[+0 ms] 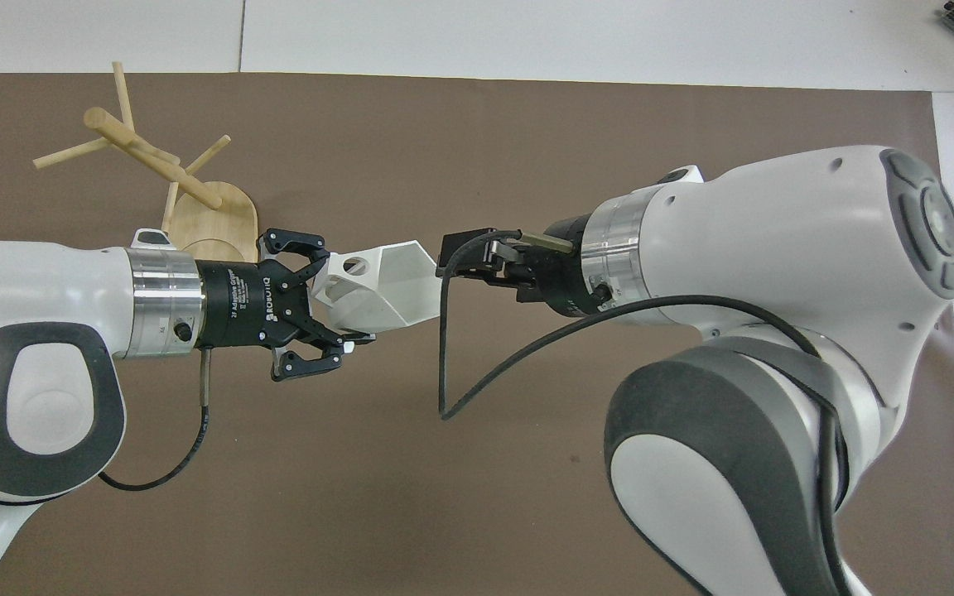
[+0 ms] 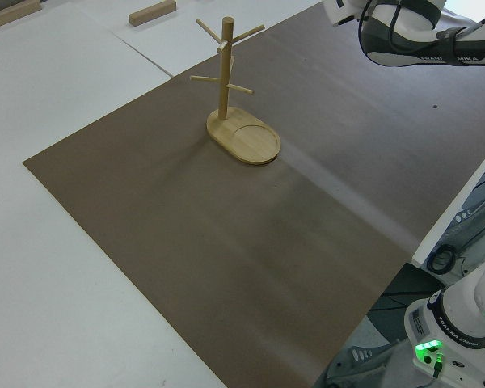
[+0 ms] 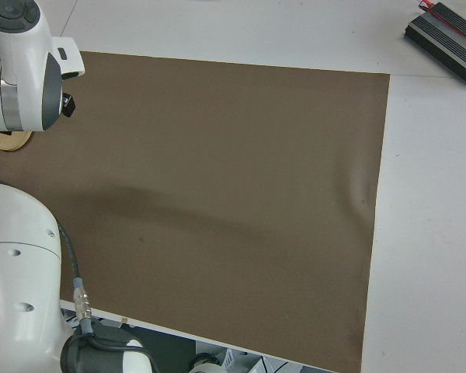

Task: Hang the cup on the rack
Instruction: 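Close the left gripper on the cup body held by the right gripper, then carry the cup with the left gripper while the right gripper withdraws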

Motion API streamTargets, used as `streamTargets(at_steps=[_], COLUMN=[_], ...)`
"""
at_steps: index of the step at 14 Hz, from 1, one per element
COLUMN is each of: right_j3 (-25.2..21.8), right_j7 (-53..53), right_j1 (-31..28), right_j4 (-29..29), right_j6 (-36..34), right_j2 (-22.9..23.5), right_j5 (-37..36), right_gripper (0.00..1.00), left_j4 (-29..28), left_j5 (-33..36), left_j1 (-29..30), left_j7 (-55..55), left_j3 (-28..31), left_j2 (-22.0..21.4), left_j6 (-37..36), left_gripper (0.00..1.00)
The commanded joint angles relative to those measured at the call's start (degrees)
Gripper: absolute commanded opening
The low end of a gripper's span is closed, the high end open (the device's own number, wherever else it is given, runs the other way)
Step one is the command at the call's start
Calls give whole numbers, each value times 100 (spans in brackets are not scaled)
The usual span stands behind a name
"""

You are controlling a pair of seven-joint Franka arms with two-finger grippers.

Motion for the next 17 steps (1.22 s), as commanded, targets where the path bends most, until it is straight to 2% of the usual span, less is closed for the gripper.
streamTargets(at_steps=[1,3,5,8,13,17], right_j3=[-10,-71,-124,-273,-739,-1064], right_j7=[-173,-173,-190,-313,-1235,-1535], right_j1=[-75,-67,-67,-67,-67,-76], right_j4=[-174,-174,-165,-147,-147,-156], right_j6=[33,33,42,60,42,42], right_j2=[-177,-186,-186,-186,-186,-186], right_j5=[71,71,62,36,36,27], right_gripper=[100,100,100,100,100,100], left_j4=[-210,-394,-447,-579,-694,-632], left_j5=[179,275,722,777,777,777], left_j1=[309,326,615,862,871,775], left_j7=[-367,-517,-858,-1053,-1693,-2476], left_j3=[-32,-6,-32,-32,-41,-41], left_j2=[-122,-157,-157,-157,9,203], left_j6=[65,83,205,381,1320,2076], left_gripper=[0,0,0,0,0,0])
